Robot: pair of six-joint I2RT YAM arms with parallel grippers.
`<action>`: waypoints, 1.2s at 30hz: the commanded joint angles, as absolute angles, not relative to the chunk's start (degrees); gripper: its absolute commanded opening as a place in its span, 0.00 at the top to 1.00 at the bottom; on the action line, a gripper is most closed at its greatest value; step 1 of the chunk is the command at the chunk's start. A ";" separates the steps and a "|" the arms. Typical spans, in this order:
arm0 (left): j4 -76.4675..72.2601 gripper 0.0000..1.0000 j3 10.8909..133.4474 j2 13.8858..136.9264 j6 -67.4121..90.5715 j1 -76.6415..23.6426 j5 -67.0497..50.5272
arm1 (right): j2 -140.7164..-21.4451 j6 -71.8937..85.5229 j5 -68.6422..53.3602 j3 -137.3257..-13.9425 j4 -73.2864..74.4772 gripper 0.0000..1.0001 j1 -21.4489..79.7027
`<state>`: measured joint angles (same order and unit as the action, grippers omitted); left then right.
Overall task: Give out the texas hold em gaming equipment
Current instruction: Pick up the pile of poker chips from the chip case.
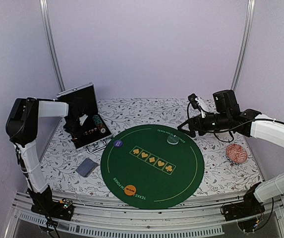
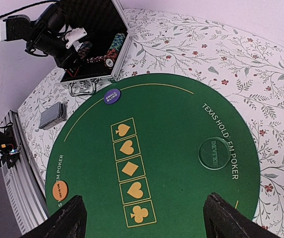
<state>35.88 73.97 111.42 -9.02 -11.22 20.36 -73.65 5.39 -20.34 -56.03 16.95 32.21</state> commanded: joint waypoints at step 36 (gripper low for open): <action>35.07 1.00 80.41 117.82 -12.37 -9.08 11.84 | -73.22 6.22 -21.45 -55.16 18.81 0.16 32.06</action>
